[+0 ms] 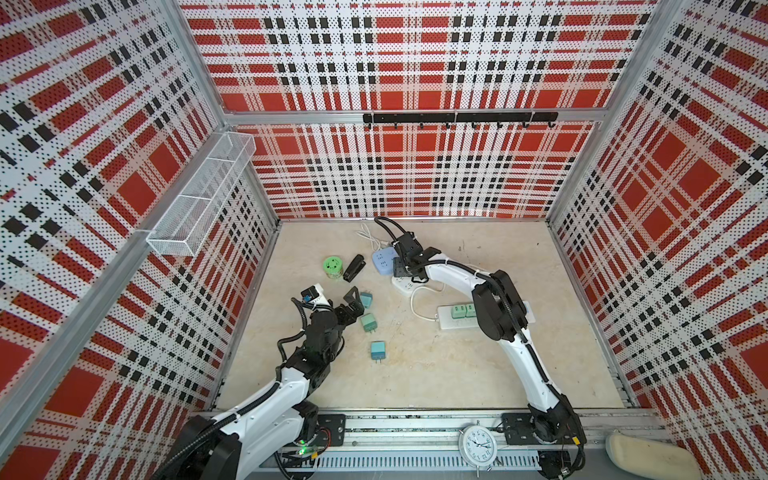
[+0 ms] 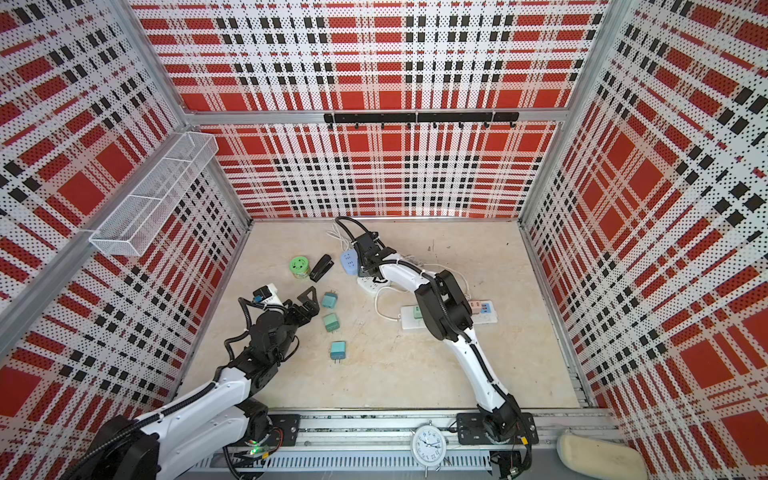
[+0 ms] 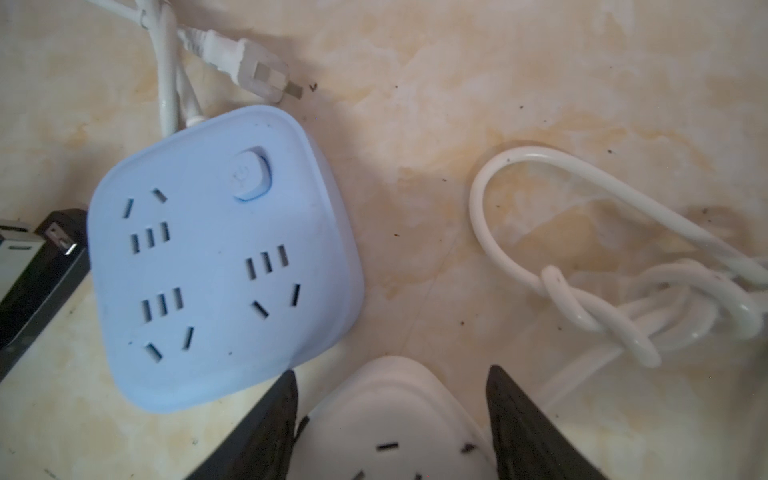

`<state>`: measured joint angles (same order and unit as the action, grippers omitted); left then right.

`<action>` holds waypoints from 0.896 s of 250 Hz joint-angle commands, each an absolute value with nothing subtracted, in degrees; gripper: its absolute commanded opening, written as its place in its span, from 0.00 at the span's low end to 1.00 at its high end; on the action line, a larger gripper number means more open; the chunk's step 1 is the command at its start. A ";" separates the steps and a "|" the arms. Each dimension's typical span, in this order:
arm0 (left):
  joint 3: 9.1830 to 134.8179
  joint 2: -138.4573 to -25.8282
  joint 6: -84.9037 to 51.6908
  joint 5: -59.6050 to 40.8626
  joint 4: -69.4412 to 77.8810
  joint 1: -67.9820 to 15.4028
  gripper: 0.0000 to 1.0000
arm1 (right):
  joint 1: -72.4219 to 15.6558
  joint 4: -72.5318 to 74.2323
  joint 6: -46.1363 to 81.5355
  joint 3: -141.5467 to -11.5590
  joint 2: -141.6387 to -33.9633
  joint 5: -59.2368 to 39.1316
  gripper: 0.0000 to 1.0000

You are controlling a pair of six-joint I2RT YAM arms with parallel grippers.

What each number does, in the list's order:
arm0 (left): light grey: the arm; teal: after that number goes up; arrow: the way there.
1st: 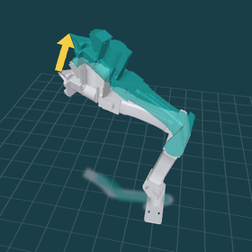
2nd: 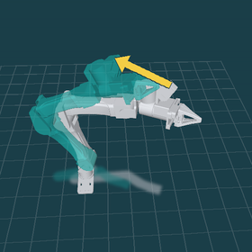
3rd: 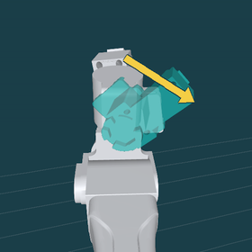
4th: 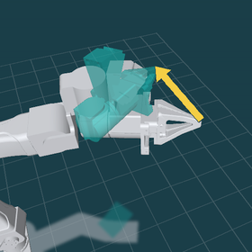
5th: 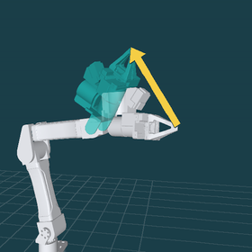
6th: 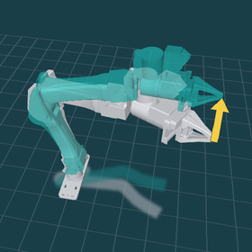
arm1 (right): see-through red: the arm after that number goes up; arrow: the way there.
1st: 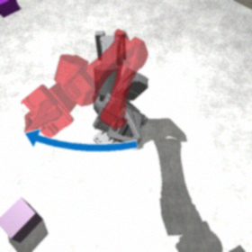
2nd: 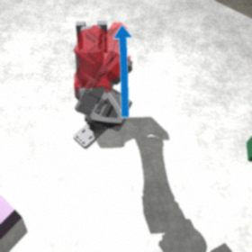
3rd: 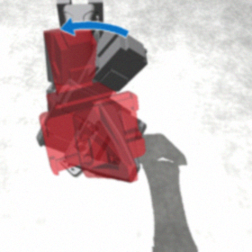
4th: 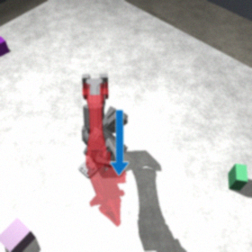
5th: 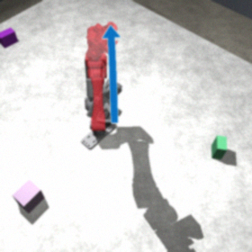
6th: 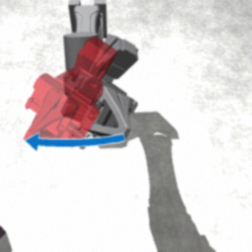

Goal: Insert the plug

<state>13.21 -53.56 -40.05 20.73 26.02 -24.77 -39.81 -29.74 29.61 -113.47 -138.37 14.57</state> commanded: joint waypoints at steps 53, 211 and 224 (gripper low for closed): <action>14.25 -53.01 -40.66 21.10 25.74 -24.46 0.99 | -47.23 -27.26 25.94 -99.95 -131.31 8.47 0.67; 13.91 -50.30 -39.97 21.80 24.44 -24.47 0.99 | -59.80 -16.09 12.93 -66.38 -110.18 6.92 0.68; 14.08 -50.08 -39.94 21.78 23.93 -24.48 0.99 | -59.98 -15.26 13.07 -64.48 -108.23 7.67 0.69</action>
